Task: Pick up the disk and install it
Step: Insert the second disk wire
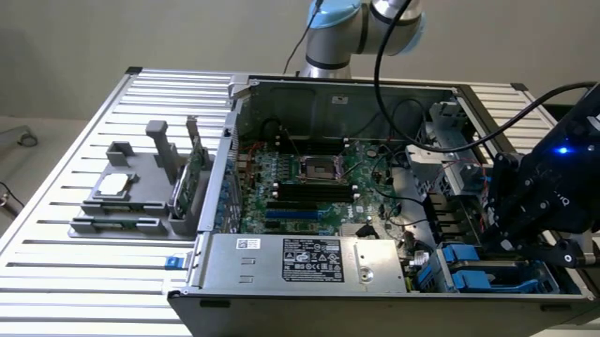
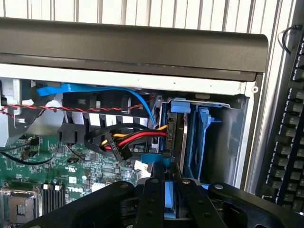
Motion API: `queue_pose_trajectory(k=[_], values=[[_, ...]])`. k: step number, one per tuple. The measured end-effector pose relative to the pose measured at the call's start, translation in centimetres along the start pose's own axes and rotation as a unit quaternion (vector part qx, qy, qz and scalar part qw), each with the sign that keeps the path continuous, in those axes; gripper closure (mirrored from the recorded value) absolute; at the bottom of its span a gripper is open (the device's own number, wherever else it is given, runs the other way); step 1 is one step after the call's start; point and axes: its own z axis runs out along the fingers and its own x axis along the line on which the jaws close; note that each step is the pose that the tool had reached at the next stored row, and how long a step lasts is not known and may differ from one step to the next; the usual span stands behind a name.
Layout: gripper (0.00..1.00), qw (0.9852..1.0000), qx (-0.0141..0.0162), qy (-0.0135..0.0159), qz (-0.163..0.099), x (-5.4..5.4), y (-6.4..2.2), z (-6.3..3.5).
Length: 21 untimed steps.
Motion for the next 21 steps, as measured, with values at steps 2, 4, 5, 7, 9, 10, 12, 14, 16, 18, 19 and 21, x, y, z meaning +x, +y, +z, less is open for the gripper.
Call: queue_pose_trajectory(k=[2, 4, 5, 7, 9, 10, 12, 14, 16, 18, 19, 21], values=[[0.84, 1.0, 0.0, -0.0001, 0.0, 0.0, 0.0, 0.04], [0.84, 1.0, 0.0, -0.0003, 0.0, 0.0, 0.0, 0.08], [0.84, 1.0, -0.0001, -0.0003, 0.0, 0.0, 0.0, 0.1], [0.84, 1.0, -0.0001, -0.0003, 0.0, 0.0, 0.01, 0.13], [0.84, 1.0, -0.0001, -0.0003, 0.0, 0.0, 0.01, 0.15], [0.84, 1.0, -0.0001, -0.0003, 0.0, 0.0, 0.01, 0.15], [0.84, 1.0, -0.0001, -0.0003, 0.0, 0.0, 0.01, 0.16], [0.84, 1.0, -0.0001, -0.0002, 0.0, 0.01, 0.05, 0.17], [0.84, 1.0, -0.0001, -0.0002, 0.0, 0.0, 0.12, 0.18], [0.84, 1.0, -0.0001, -0.0002, 0.0, -0.01, 0.17, 0.18], [0.84, 1.0, -0.0001, -0.0003, 0.0, -0.01, 0.18, 0.18], [0.84, 1.0, -0.0002, -0.0004, 0.0, -0.01, 0.2, 0.22]])
